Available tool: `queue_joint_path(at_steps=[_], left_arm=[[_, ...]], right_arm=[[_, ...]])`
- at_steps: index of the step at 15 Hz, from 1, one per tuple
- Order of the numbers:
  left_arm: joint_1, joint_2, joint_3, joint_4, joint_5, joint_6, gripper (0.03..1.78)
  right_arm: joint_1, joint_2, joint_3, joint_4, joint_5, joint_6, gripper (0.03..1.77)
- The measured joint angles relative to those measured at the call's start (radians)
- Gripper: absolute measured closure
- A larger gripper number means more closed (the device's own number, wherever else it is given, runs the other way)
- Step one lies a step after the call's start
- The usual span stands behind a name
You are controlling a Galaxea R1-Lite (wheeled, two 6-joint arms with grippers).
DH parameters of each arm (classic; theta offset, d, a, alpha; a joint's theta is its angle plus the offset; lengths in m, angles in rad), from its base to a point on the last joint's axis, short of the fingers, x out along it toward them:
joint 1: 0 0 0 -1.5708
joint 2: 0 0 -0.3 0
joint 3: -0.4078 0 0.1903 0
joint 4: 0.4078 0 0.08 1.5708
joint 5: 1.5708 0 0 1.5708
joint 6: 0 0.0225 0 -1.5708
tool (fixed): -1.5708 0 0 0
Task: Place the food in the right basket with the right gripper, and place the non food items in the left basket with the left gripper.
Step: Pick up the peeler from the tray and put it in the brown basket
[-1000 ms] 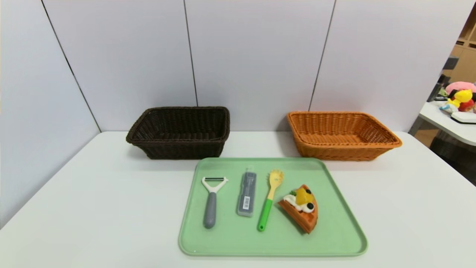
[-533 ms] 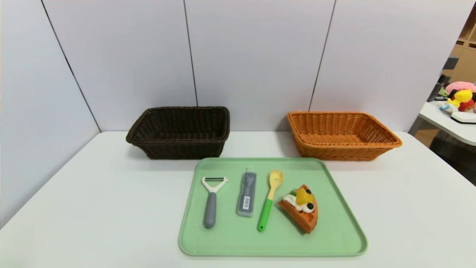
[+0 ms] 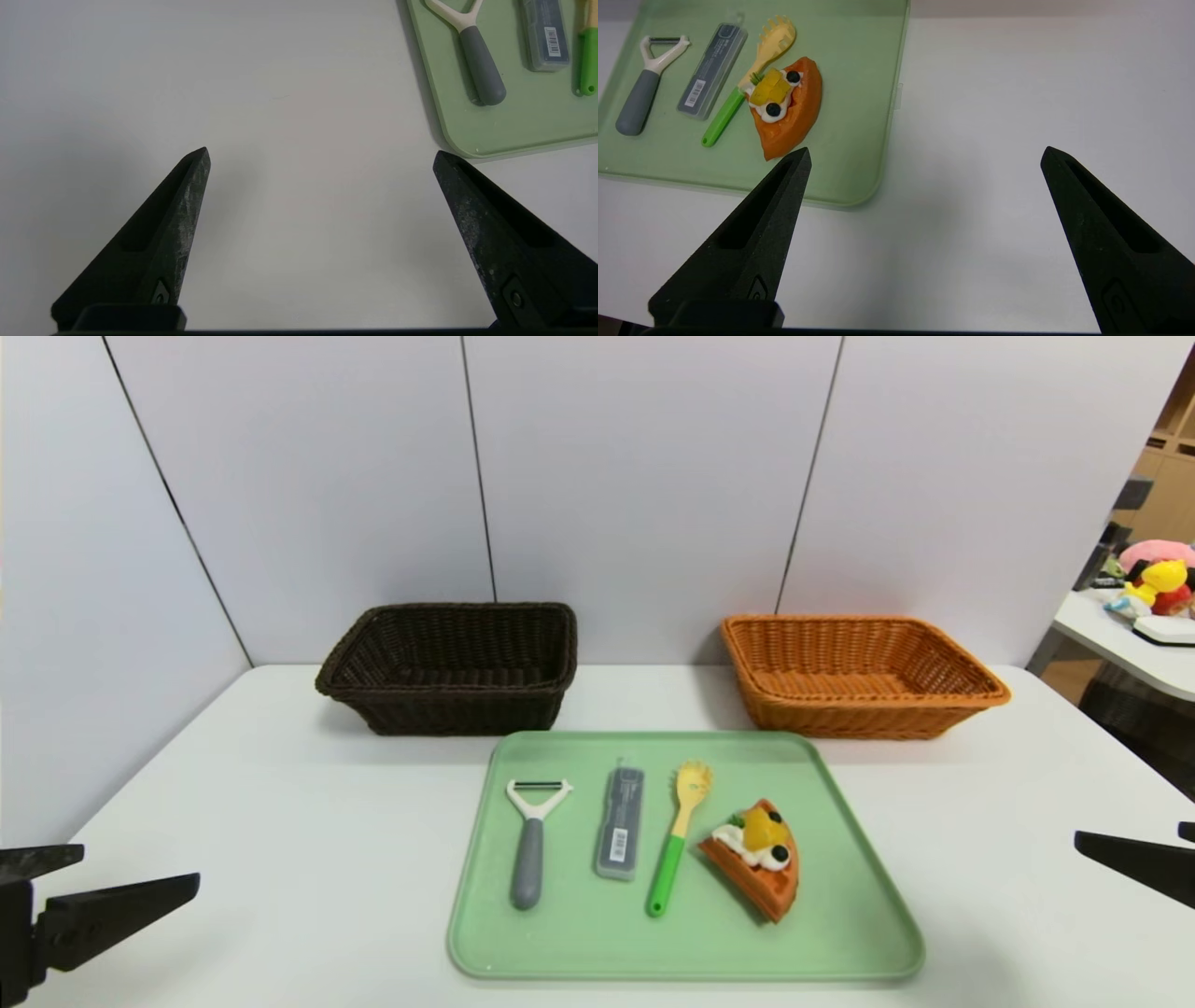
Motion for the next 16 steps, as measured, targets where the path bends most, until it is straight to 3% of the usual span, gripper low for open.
queue_joint_path(at_steps=[3, 8, 12, 16], left_arm=[[-0.04, 0.08, -0.053, 0.006, 0.005, -0.041, 0.12], [-0.125, 0.186, -0.102, 0.001, 0.043, -0.098, 0.12], [-0.314, 0.251, -0.159, 0.001, 0.042, -0.164, 0.12], [-0.52, 0.344, -0.203, -0.003, 0.043, -0.301, 0.12]], right_arm=[[0.044, 0.084, -0.056, -0.005, 0.021, 0.006, 0.1], [0.193, 0.119, -0.077, 0.004, 0.009, 0.131, 0.1], [0.241, 0.164, -0.11, 0.059, 0.008, 0.135, 0.1], [0.26, 0.236, -0.173, 0.074, 0.006, 0.123, 0.1]])
